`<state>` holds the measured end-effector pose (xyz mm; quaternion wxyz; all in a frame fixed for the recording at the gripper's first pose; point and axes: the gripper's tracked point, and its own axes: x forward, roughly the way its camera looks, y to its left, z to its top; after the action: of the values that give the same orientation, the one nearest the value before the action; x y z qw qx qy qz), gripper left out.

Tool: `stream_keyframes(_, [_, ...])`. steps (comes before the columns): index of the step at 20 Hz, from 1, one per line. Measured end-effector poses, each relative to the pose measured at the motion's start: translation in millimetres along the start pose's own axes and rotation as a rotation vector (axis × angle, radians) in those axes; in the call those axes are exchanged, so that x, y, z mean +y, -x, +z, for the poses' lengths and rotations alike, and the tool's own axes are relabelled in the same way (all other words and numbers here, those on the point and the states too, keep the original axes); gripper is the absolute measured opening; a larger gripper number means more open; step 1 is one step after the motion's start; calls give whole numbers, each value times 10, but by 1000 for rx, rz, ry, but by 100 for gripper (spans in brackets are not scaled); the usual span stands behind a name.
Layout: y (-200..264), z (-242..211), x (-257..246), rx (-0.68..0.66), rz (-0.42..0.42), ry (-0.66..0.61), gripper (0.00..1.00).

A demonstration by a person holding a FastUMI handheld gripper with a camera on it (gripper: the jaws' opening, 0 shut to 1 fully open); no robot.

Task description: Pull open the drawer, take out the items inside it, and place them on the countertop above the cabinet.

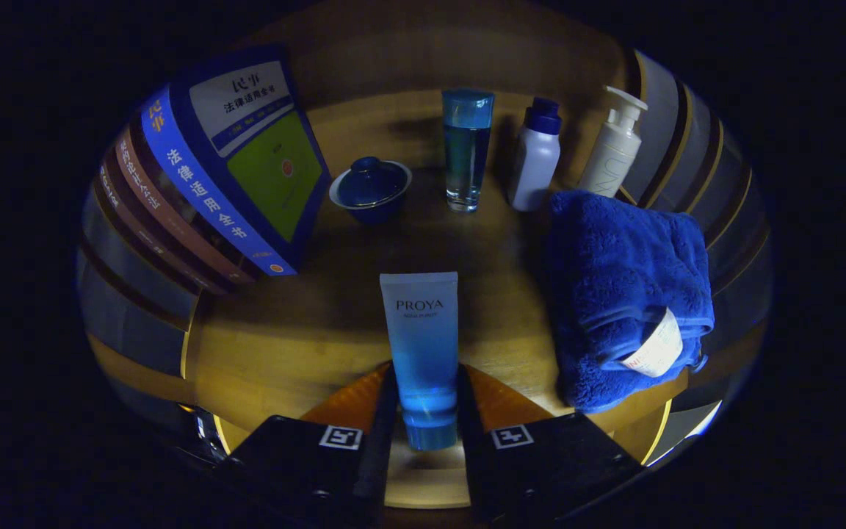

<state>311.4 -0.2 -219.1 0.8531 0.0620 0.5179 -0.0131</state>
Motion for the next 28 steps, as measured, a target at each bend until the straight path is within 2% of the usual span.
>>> stream_keyframes(1, [14,10,29,-9,12,-1,51])
stream_keyframes(4, [175,52,14,-38,19,-2,99])
stream_keyframes(8, [472,10,50,-116,52,-2,99])
stream_keyframes(11, [896,-83,105,-252,78,19,99])
stream_keyframes(14, [1443,-214,169,-445,107,64,99])
stream_keyframes(17, [1985,-501,188,-615,129,87,100])
stream_keyframes(20, [2331,-944,154,-744,139,107,100])
stream_keyframes(22, [2350,-1408,91,-779,144,116,100])
stream_keyframes(25, [2167,-2113,-112,-745,114,103,99])
stream_keyframes(28, [1922,-2530,-251,-727,95,49,100])
